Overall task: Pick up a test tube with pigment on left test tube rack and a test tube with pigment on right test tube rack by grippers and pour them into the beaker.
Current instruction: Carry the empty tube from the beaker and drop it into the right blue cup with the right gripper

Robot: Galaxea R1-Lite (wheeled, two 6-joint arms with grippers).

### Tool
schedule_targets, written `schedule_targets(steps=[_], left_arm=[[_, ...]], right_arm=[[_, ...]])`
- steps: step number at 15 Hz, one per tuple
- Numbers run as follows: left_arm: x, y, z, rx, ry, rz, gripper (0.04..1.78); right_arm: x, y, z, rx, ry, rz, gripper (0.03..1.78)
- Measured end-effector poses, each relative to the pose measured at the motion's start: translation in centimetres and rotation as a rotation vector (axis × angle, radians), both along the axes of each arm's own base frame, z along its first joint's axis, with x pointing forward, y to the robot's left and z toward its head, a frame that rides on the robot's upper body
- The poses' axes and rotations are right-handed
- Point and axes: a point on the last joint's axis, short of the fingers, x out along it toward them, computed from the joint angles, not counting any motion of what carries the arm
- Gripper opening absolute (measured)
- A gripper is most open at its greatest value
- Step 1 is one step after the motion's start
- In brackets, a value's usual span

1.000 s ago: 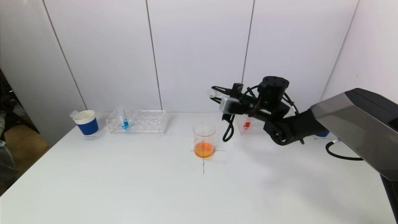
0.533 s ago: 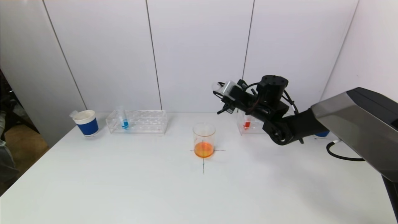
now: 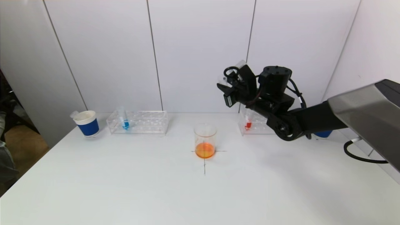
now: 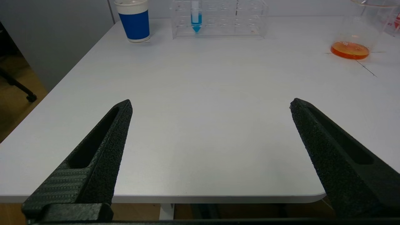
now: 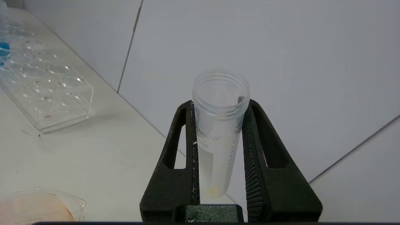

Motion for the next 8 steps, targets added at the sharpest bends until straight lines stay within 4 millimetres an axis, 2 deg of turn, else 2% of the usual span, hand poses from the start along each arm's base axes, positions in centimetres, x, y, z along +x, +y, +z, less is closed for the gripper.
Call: schedule_targets(steps=[4, 8], left_arm=[[0.0, 0.0, 0.0, 0.0, 0.0, 0.0, 1.76], [0.0, 0.0, 0.0, 0.0, 0.0, 0.0, 1.76]], right_arm=[[-0.2, -1.1, 0.9, 0.074, 0.113, -0.199, 0.47], [-0.2, -2.9, 1.5, 0.122, 0.144, -0.337, 0.47]])
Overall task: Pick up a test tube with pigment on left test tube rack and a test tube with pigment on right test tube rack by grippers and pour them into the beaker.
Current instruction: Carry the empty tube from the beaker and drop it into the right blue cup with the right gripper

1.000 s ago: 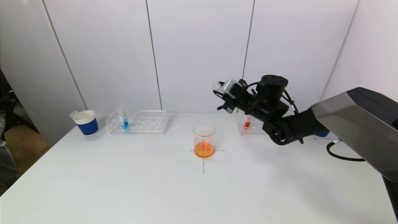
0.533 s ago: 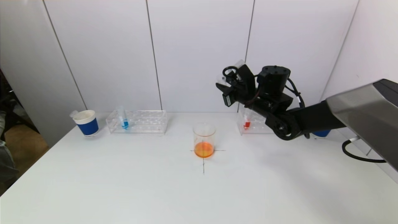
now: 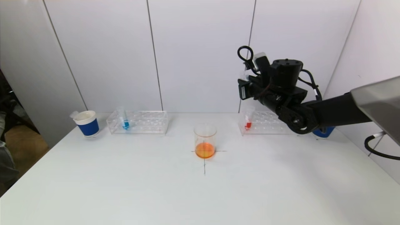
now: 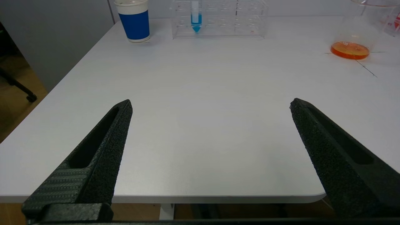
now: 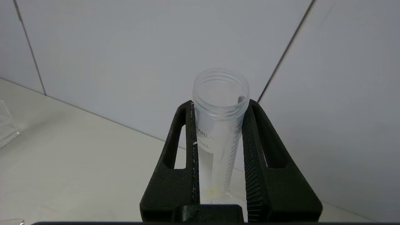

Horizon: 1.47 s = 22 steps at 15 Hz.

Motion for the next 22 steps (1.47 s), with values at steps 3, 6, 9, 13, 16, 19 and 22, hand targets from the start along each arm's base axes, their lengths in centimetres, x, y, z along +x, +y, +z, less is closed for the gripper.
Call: schedule_targets(steps=[3, 6, 9, 13, 16, 19, 22], left_arm=[[0.0, 0.0, 0.0, 0.0, 0.0, 0.0, 1.76], [0.0, 0.0, 0.0, 0.0, 0.0, 0.0, 1.76], [0.0, 0.0, 0.0, 0.0, 0.0, 0.0, 1.76], [0.0, 0.0, 0.0, 0.0, 0.0, 0.0, 1.76], [0.0, 0.0, 0.0, 0.0, 0.0, 0.0, 1.76], [0.0, 0.0, 0.0, 0.0, 0.0, 0.0, 1.76], [0.0, 0.0, 0.0, 0.0, 0.0, 0.0, 1.76]], right_arm=[[-0.5, -1.9, 0.9, 0.06, 0.045, -0.058, 0.47], [-0.6, -4.8, 2.3, 0.12, 0.051, -0.192, 0.47], [-0.5, -8.1, 3.2, 0.167, 0.035, -0.282, 0.47], [-0.8, -12.1, 2.6, 0.166, 0.05, -0.389, 0.47], [-1.3, -14.3, 2.0, 0.16, 0.068, -0.461, 0.47], [-2.1, -15.9, 1.8, 0.16, 0.072, -0.501, 0.47], [-2.7, -17.6, 1.9, 0.168, 0.044, -0.537, 0.47]])
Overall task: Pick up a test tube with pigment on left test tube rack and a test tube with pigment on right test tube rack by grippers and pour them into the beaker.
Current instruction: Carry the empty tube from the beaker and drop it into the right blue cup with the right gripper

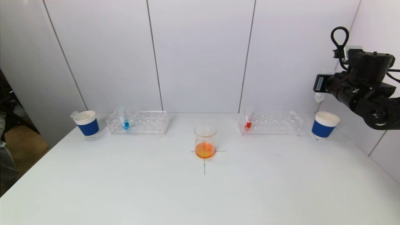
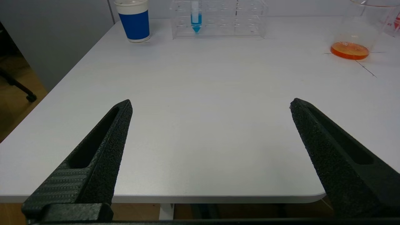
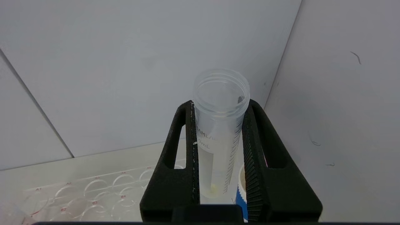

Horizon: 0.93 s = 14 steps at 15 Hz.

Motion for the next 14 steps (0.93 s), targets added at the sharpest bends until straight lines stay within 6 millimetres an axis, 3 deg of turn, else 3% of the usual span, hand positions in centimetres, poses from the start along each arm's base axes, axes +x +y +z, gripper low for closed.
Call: schedule_targets(steps=[7, 14], left_arm=[[0.0, 0.0, 0.0, 0.0, 0.0, 0.0, 1.76], [0.0, 0.0, 0.0, 0.0, 0.0, 0.0, 1.76]], right_arm=[[-0.1, -3.8, -1.3, 0.017, 0.03, -0.088, 0.47], [1.5, -6.5, -3.5, 0.032, 0.066, -0.144, 0.47]])
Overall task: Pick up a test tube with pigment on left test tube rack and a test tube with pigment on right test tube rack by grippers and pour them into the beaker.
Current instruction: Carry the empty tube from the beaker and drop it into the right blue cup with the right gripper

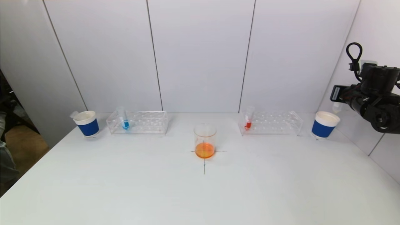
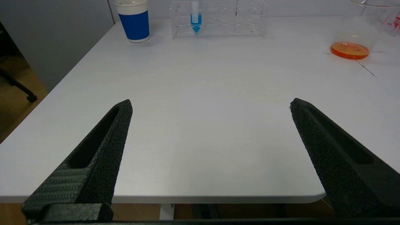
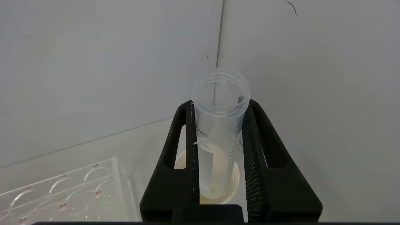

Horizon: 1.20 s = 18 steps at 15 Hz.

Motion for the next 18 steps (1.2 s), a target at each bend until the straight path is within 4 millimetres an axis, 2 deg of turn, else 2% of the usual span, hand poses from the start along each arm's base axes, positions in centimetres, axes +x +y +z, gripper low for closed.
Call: schedule_targets(steps=[12, 18], left_arm=[[0.0, 0.0, 0.0, 0.0, 0.0, 0.0, 1.76], [0.0, 0.0, 0.0, 0.0, 0.0, 0.0, 1.76]], right_arm=[[4.1, -1.3, -3.1, 0.004, 0.014, 0.004, 0.47], [4.5, -1.5, -5.0, 0.015, 0.051, -0.001, 0.47]])
